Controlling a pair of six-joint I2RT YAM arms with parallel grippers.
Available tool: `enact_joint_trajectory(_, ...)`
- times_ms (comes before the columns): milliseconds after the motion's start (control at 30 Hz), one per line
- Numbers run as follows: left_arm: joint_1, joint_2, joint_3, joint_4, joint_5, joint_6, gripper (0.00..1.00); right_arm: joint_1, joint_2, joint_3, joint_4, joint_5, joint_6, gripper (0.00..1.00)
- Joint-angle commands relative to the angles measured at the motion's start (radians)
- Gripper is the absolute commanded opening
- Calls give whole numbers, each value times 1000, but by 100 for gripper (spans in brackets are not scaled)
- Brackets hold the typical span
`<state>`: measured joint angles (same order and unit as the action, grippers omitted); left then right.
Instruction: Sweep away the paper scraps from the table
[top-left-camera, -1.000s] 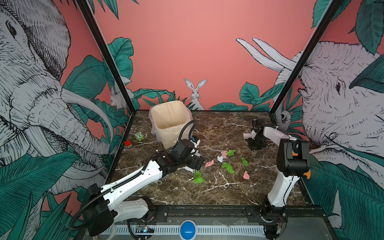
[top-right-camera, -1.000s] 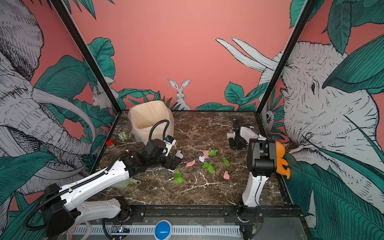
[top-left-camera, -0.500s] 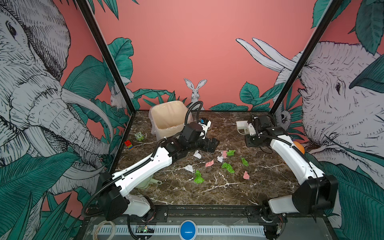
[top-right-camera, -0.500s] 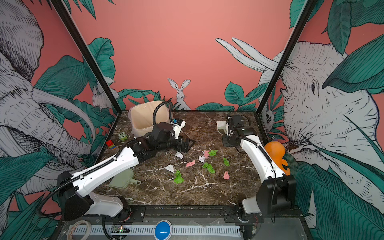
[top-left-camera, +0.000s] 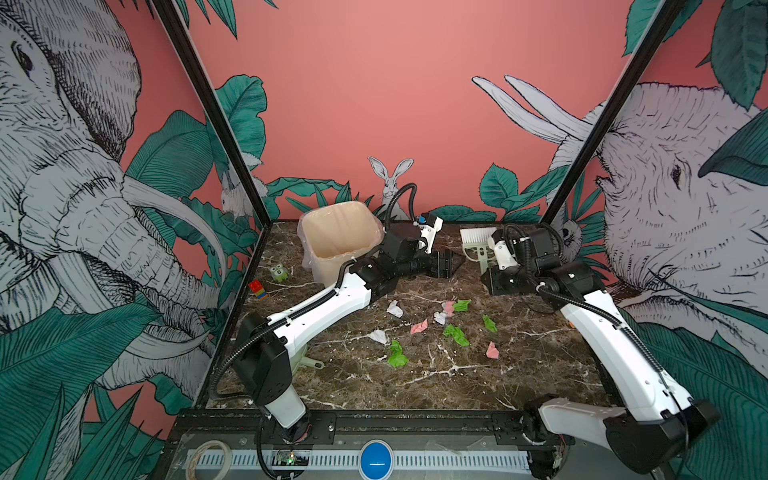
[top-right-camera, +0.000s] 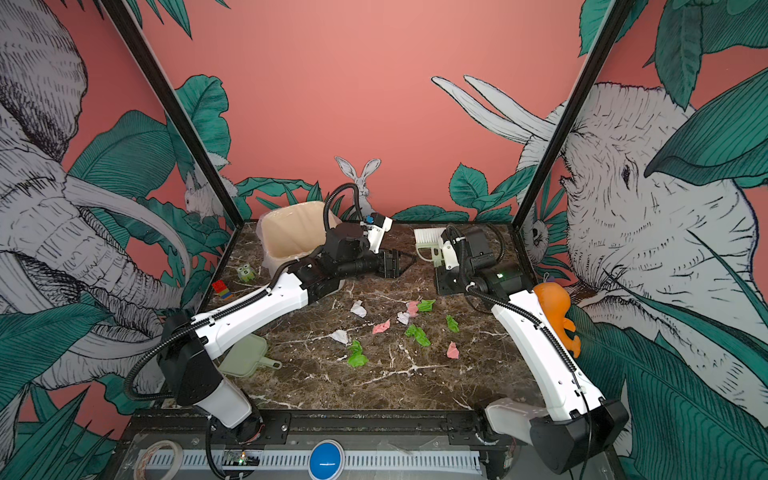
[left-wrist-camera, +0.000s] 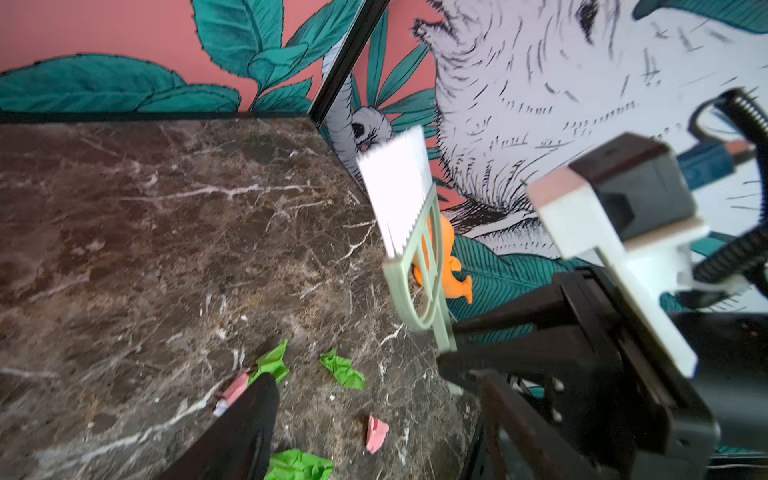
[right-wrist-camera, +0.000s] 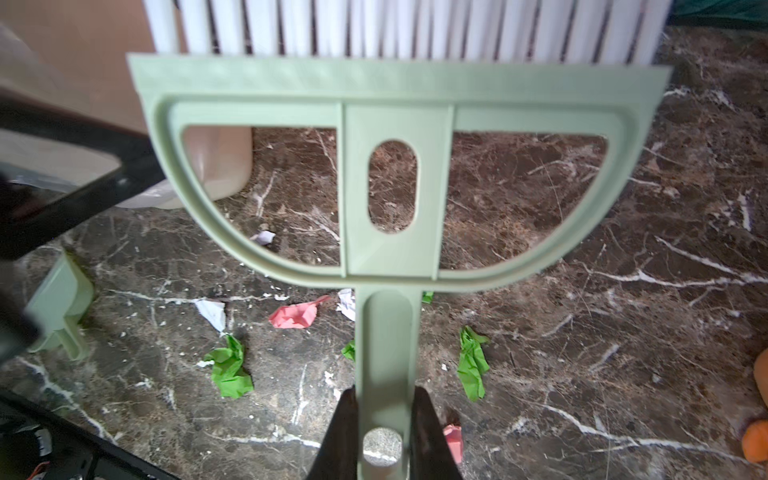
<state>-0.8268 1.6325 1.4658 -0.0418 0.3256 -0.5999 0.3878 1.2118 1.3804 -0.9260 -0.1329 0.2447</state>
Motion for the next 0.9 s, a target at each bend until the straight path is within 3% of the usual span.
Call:
enact_joint_trajectory(0, 11, 6, 56, 92, 71, -41, 73, 24, -11, 21, -8, -34, 28, 0)
enact_joint_trajectory(567, 10, 54, 105, 88, 99, -68, 52, 113, -2, 83, -12, 20, 15, 0)
enact_joint_trajectory(767, 11, 62, 108, 88, 93, -83, 36, 141, 13, 83, -19, 58, -20, 0)
enact_joint_trajectory(867, 10, 58, 105, 99, 88, -97, 22, 143, 11, 77, -17, 70, -23, 0)
